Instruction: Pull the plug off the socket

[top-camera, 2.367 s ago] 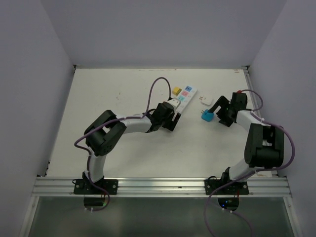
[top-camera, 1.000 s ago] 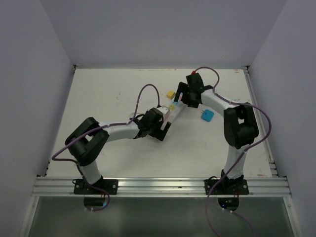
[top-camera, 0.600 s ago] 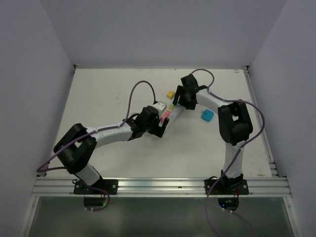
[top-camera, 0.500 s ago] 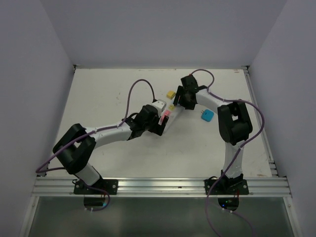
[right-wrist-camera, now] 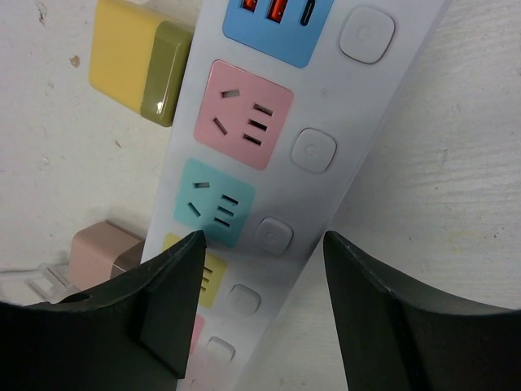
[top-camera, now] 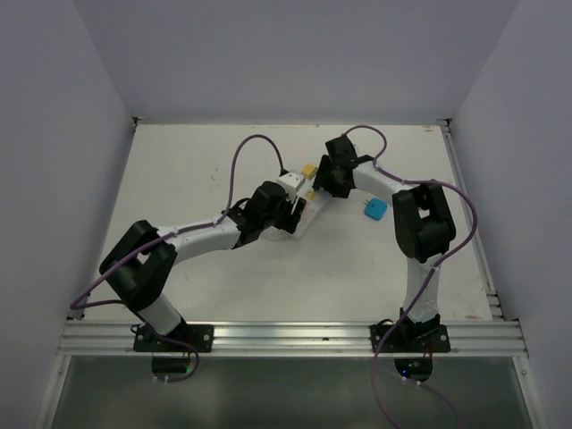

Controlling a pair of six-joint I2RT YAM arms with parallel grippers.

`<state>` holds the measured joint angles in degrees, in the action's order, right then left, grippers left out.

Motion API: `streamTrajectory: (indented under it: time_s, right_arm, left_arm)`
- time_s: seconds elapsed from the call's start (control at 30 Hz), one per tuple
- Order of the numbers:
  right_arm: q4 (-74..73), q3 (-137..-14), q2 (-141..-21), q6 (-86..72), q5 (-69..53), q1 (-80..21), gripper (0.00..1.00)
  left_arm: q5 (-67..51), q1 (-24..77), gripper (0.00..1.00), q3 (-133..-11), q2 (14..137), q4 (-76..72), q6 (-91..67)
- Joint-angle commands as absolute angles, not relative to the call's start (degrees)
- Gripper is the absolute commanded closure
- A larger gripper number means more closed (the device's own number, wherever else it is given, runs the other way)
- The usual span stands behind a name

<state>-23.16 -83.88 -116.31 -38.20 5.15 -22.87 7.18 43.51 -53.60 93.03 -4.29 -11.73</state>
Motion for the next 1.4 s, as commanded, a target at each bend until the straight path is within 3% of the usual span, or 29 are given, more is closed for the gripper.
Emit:
streamTrajectory:
  time_s: [0.0, 0.17, 0.67, 0.93, 0.97, 1.03, 1.07, 1.1, 1.37]
  right_arm:
    - [-24.2, -83.7, -118.5, -38.9, 7.4, -23.4, 0.37]
    - [-24.3, -82.1, -119.4, -40.1, 7.9, -23.6, 0.38]
    - [-29.7, -83.1, -122.4, -41.5, 10.7, -23.7, 0.39]
    - [-31.4, -83.6, -123.4, -41.8, 11.1, -23.8, 0.41]
    - [-31.8, -83.9, -123.6, -41.9, 11.6, -23.9, 0.42]
    - [-33.3, -84.6, -124.3, -42.2, 12.2, -24.0, 0.49]
    - [-33.9, -84.9, -124.5, -42.1, 12.4, -24.0, 0.50]
    - [-34.4, -85.2, -124.9, -42.0, 12.4, -24.1, 0.51]
    - [-38.9, -86.5, -127.7, -42.0, 14.7, -24.9, 0.58]
  left_arm:
    - [5.7, 43.1, 0.31, -56.7, 94.8, -9.2, -9.9]
    - [6.5, 43.2, 0.40, -58.2, 97.0, -9.1, -8.5]
    - [13.0, 46.1, 0.42, -64.2, 103.4, -4.4, -5.5]
    - [15.8, 47.1, 0.65, -66.3, 105.4, -2.4, -4.7]
    - [16.0, 47.4, 0.75, -66.5, 105.6, -2.3, -4.7]
    - [15.9, 47.5, 0.84, -67.1, 105.7, -2.3, -4.6]
    - [15.6, 47.5, 0.96, -67.2, 105.5, -2.4, -4.7]
    - [15.5, 47.5, 1.00, -67.4, 105.3, -2.5, -4.7]
    - [15.0, 47.2, 1.00, -66.1, 101.2, -6.0, -7.1]
